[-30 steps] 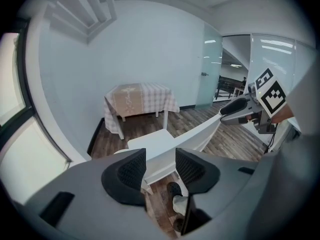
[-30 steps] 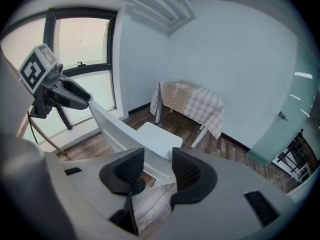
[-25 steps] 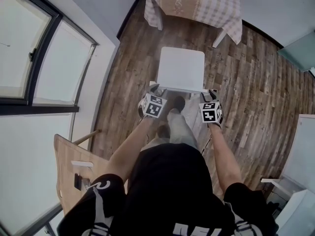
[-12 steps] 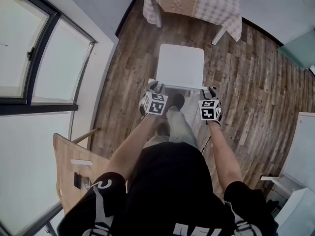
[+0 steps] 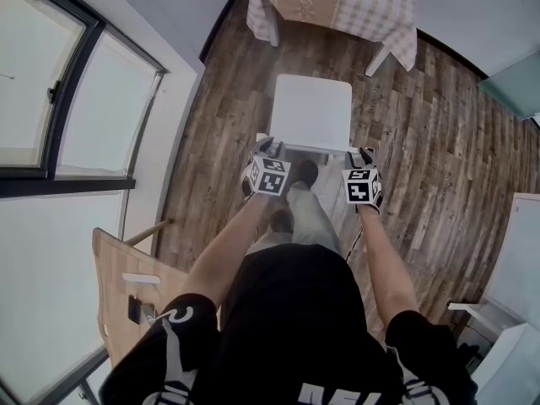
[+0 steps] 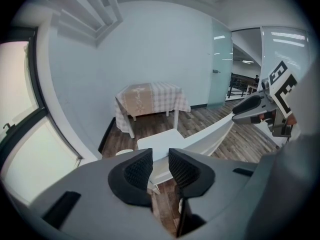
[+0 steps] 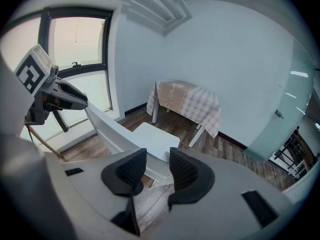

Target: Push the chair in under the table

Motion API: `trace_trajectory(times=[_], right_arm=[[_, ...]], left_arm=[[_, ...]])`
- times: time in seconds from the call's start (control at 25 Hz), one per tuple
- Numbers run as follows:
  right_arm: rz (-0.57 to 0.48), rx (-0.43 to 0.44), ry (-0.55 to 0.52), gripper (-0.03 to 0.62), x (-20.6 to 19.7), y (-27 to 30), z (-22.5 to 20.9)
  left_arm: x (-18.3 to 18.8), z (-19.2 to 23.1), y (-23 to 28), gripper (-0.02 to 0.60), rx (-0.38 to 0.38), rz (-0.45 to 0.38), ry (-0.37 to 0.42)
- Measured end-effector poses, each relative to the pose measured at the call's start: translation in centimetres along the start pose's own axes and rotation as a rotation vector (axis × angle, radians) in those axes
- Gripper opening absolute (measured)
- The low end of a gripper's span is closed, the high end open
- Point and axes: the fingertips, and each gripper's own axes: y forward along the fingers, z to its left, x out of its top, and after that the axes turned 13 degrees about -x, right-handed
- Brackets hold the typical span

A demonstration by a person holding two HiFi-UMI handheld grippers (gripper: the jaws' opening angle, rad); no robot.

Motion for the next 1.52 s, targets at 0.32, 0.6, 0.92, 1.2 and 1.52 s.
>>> trace_trajectory(times=[0.32,0.6,0.92,1.2,1.52], right_arm=[[-0.009,0.006,0.011,0.163,0.8,0.8,-0.3],[0.003,0.017,0.020,0.163,1.4,1.7,-0.5],[0.019,0.015,0.027,0.163,2.3,2.7,-0.9],[0.018,0.009,0.024,0.163,3.0,3.5,-0.9],[0.012,0.000,0.037,0.163,3.7,4.2,-1.2]], left_arm=[[0.8,0.7,0.7,0.115,-0.001,0.019,-0.008],[1.5,1.3,1.4,0.114,-0.003,0.027,0.004],[2.5,2.0,2.2,0.114,-0.004,0.023,0.003],[3.1,2.8,2.9,0.114,-0.017,0.040,-0.001],[3.8,3.4,3.5,0.112,-0.011,0.025,0.014]])
